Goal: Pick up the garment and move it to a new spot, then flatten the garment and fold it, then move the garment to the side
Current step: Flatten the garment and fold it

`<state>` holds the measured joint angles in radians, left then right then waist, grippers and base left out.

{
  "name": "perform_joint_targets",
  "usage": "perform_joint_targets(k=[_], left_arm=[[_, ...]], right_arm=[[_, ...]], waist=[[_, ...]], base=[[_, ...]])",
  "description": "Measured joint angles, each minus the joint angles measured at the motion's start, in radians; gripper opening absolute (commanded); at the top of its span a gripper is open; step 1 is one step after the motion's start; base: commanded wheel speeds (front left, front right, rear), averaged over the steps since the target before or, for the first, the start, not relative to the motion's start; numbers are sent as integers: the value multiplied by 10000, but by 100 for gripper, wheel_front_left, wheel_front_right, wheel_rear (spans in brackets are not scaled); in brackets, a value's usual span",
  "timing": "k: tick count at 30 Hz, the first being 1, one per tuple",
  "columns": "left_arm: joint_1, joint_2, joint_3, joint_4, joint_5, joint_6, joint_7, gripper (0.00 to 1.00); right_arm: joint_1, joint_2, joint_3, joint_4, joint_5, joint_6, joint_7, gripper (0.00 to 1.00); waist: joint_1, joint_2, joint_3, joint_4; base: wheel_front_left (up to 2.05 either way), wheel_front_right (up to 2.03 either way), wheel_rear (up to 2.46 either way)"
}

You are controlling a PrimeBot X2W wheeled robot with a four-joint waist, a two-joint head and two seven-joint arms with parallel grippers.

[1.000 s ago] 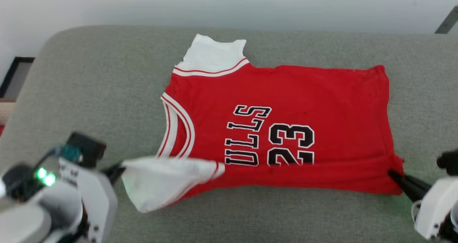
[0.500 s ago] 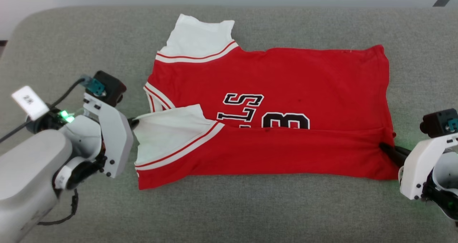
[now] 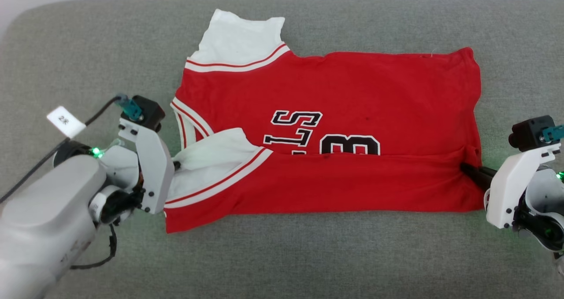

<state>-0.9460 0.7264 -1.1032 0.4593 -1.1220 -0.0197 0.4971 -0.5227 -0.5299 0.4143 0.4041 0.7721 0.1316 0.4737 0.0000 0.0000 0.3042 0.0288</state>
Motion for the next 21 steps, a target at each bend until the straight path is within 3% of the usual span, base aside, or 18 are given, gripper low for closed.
perform_joint_targets(k=[2, 3, 4, 5, 7, 8, 9, 10, 17, 21], left_arm=[[-81, -113, 44, 263, -75, -69, -2, 47], [-125, -174, 75, 378, -138, -69, -2, 64], [-157, -224, 94, 481, -150, -69, 4, 90], [-188, -272, 119, 560, -173, -59, 10, 100], [-265, -293, 150, 671, -186, -42, -38, 100], [-313, -295, 207, 709, -192, 15, -90, 100], [-342, -295, 263, 725, -215, 19, -138, 100], [-353, -297, 299, 723, -232, 21, -136, 100], [-363, -35, 499, 268, -305, 226, -418, 100], [-171, 251, 642, -401, -380, 596, -600, 100]], right_arm=[[-123, 36, 63, 132, 42, 0, 113, 4], [-195, 59, 90, 203, 50, 2, 173, 20], [-246, 77, 113, 253, 81, 2, 199, 27], [-273, 96, 130, 307, 100, 2, 224, 35], [-338, 121, 174, 393, 100, 2, 272, 49], [-384, 121, 192, 445, 100, 2, 282, 49], [-398, 127, 194, 479, 100, 2, 280, 96], [-400, 136, 194, 518, 100, 2, 278, 100], [-373, 56, 123, 537, 98, -2, 221, 100], [-225, -17, -58, 207, -48, -4, -196, 100]], waist=[[0, 0, -4, -21], [0, 0, -14, -32], [0, 1, -30, -39], [-1, 0, -54, -44], [0, 0, -118, -48], [0, 0, -157, -48], [0, 0, -199, -46], [0, 0, -247, -42], [0, 0, -677, 50], [0, 0, -953, 125]], base=[[0, 0, 0], [0, 0, 0], [0, 0, 0], [0, 0, 0], [0, 0, 0], [0, 0, 0], [0, 0, 0], [0, 0, 0], [0, 0, 0], [0, 0, 0]])
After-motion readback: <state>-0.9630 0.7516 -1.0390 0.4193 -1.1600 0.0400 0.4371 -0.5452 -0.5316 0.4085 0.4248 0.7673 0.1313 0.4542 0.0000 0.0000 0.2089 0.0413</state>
